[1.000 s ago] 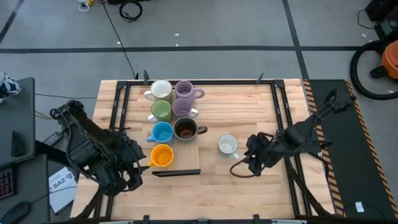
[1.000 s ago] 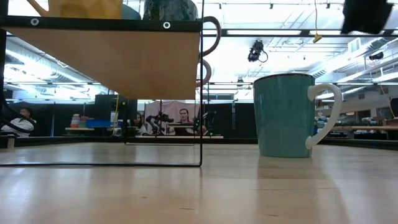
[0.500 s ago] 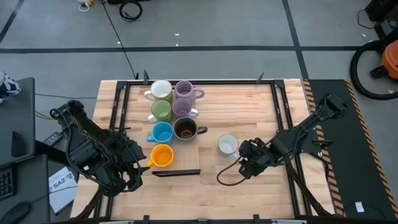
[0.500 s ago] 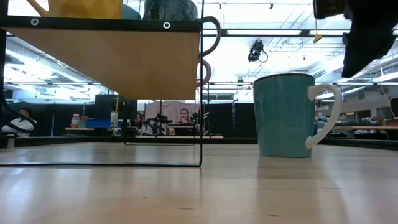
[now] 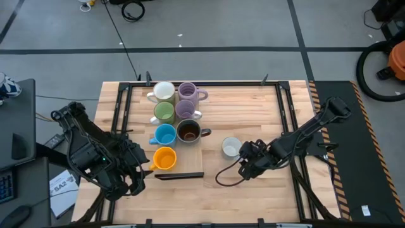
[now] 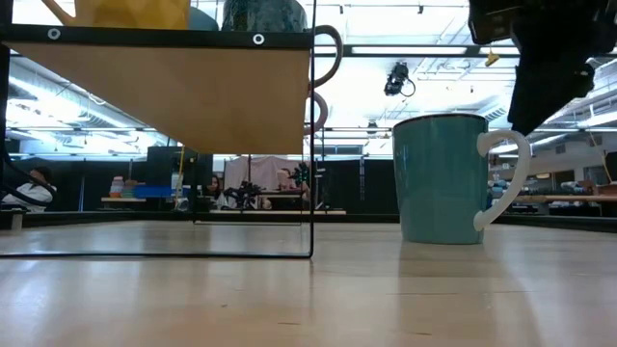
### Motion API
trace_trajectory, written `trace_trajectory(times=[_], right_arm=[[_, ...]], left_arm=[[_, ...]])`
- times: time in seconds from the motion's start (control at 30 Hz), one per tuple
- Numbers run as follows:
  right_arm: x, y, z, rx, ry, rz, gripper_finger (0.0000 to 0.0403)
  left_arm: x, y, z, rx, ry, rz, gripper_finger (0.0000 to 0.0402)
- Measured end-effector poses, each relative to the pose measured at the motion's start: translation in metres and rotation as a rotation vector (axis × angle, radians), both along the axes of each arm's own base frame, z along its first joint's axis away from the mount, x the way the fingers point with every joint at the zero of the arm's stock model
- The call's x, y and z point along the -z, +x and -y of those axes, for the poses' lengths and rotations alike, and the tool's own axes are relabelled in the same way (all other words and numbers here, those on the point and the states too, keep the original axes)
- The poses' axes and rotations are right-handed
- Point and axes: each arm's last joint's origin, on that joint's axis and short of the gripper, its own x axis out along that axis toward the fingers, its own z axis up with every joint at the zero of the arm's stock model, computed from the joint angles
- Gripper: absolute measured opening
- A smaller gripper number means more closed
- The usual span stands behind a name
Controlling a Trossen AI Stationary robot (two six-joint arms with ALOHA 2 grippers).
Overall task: Place coffee mugs
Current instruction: Put the light blue mug on the shelf
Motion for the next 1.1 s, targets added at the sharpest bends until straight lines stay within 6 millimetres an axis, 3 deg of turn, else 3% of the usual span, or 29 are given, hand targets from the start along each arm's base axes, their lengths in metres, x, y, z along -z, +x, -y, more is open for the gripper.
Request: trace_trajectory(times=[0.37,0.6,1.1], right_arm=[[0.030,0.019,0.000,0.039,-0.064,-0.066,0.0177],[0.038,0.022,0.000,0.042,-0.072,-0.089,0.0170],[0.036,0.021,0.000,0.030,-0.077,-0.083,0.0060]], left_arm=[[0.000,0.000,0.000,0.000,0.000,0.000,0.0206],[0.000,0.000,0.000,0.000,-0.001,0.001,0.0206],[0.000,0.000,0.000,0.000,-0.001,0.001,0.0206]])
